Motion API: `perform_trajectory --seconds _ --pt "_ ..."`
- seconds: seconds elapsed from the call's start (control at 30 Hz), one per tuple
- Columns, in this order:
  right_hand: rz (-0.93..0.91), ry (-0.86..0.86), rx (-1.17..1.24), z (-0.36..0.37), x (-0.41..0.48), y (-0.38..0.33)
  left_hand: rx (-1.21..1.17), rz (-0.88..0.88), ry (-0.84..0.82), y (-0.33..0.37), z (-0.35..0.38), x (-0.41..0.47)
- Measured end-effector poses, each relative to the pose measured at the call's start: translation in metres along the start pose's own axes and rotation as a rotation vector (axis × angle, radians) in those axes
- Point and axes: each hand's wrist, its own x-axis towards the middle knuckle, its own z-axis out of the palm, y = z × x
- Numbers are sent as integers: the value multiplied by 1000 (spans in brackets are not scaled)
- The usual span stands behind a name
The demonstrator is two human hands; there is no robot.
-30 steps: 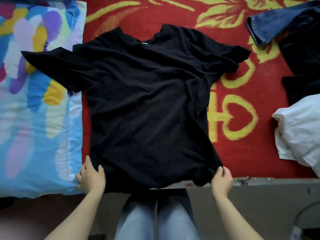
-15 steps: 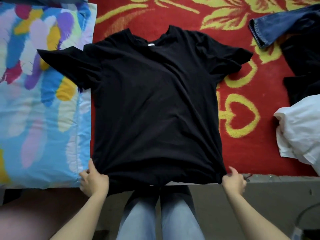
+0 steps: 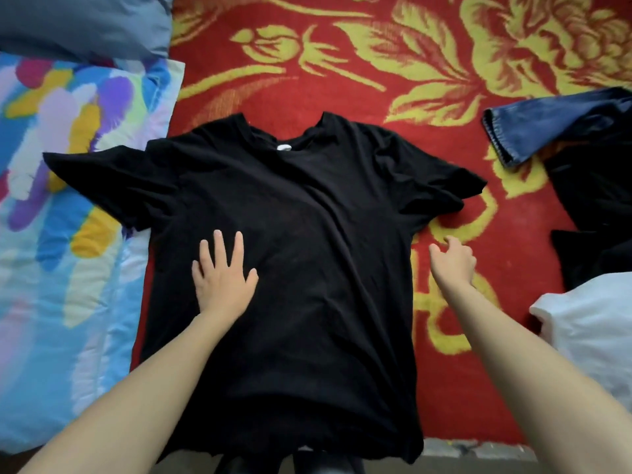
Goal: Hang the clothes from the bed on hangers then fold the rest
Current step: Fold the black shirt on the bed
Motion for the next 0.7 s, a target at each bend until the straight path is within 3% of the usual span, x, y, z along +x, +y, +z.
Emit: perform_trajectory --seconds 0.17,0.3,0.57,0.7 --pt "153 -22 444 6 85 -16 84 65 -34 23 19 62" --pt "392 -23 845 4 129 -25 68 56 -69 35 27 96" --pt "522 -149 1002 -12 128 -19 86 44 -326 36 19 111" --pt "657 -125 1571 -19 97 -11 109 38 -384 39 14 112"
